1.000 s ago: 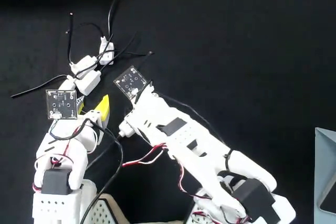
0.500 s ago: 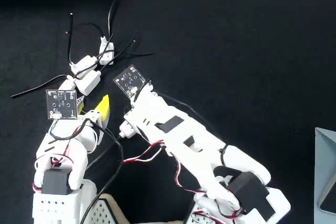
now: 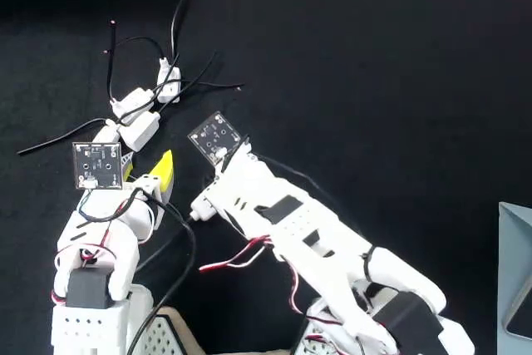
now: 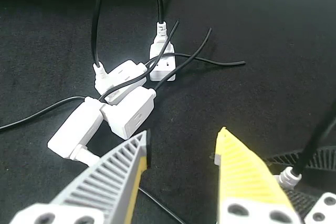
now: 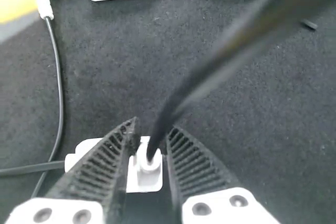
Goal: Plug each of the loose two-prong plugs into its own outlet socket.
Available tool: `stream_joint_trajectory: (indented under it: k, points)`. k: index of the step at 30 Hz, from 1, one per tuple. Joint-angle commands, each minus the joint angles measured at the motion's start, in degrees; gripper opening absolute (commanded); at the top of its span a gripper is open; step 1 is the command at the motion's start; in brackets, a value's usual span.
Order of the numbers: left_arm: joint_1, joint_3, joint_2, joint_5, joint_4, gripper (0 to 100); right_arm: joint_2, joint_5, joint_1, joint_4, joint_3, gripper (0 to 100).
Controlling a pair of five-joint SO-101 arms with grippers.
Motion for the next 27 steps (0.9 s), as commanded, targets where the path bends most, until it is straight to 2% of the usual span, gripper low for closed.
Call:
stream_joint_trajectory:
  k: [1,5,11,17,24,27]
  points:
    - [1.9,-0.4,-0.6,0.0,-0.3,22,-0.8,0.1,0.1,-0.7,0.0,1.1]
    - [4.5,-0.4,-0.6,0.0,0.1,22,-0.7,0.1,0.1,-5.9,0.3,1.1]
    - [4.4,-0.9,-0.6,0.0,-0.3,22,-1.9,0.1,-0.2,-6.3,0.1,1.1]
    - [5.1,-1.5,-0.6,0.5,-5.3,22,-9.5,0.0,-4.1,-6.0,4.3,1.1]
    - [13.6,-1.6,-0.6,1.1,-4.2,21,-16.7,0.0,-4.5,-2.1,6.7,1.1]
    - [15.3,-1.6,-0.6,-2.2,-3.5,21,-17.2,0.1,-4.6,-1.0,7.0,1.1]
